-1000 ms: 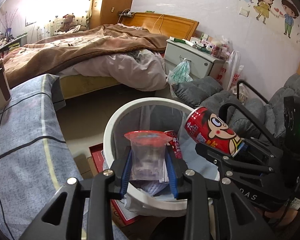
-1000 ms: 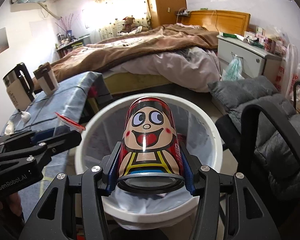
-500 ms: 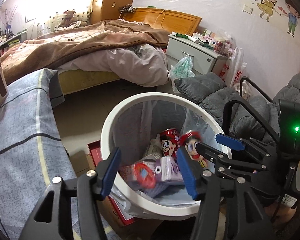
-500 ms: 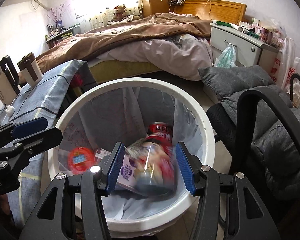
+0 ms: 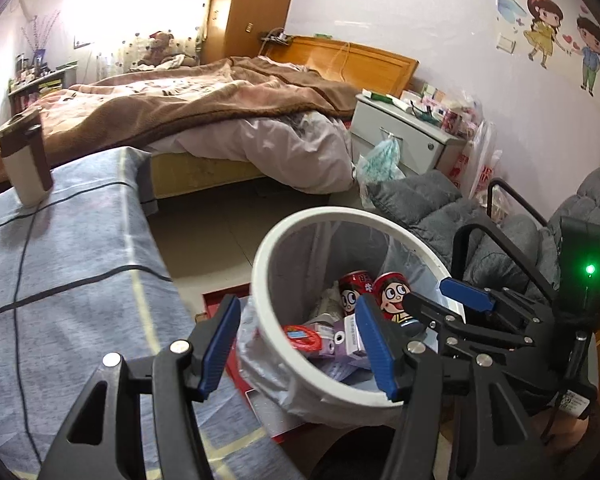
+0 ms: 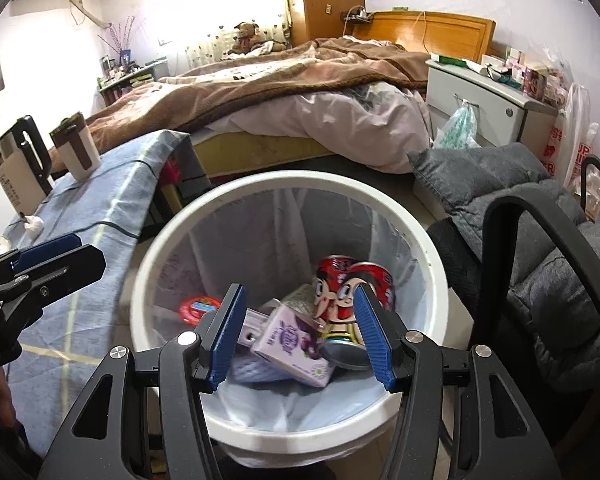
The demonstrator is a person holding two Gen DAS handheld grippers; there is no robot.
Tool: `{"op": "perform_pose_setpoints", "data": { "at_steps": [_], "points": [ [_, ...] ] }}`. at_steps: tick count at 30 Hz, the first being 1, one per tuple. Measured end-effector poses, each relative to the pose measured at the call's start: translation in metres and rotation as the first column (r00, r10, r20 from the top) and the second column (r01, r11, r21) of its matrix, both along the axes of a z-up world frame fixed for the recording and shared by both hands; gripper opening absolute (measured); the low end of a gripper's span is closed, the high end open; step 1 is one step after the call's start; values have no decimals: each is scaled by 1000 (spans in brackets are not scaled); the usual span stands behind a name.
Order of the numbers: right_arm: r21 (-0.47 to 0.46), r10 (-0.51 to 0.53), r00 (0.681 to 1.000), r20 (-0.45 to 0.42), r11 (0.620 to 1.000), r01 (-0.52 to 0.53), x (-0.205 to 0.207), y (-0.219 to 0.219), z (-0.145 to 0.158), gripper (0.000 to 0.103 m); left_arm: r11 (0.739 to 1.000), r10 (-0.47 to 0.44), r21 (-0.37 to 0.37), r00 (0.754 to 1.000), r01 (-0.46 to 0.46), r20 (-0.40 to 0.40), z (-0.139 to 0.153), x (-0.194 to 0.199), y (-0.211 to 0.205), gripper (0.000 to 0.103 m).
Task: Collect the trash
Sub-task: 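Open both tools over the bin to drop the clear cup and red can, then move both open tools back over the table trash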
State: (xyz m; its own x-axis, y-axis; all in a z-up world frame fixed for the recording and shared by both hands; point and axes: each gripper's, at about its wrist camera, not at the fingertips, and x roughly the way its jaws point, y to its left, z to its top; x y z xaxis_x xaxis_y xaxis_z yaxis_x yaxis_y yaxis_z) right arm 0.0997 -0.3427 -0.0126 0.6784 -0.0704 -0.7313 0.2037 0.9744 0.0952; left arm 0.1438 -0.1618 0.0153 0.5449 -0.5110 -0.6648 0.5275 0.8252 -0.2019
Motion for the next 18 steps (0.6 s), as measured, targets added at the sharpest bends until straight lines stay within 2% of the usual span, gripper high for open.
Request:
{"op": "perform_pose_setpoints", "data": {
  "at_steps": [3, 13, 18],
  "points": [
    [7, 14, 1000, 22, 1000, -14, -1, 9, 7, 56, 999, 43, 14, 998, -44, 34, 6, -3, 16, 62],
    [14, 88, 993, 78, 996, -89, 3, 53, 24, 56, 988, 153, -2, 986, -153, 63, 13, -11, 79, 62],
    [21, 142, 984, 108, 989, -145, 10, 80, 32, 56, 969, 247, -4, 967, -247, 67, 13, -13, 122, 62]
  ]
}}
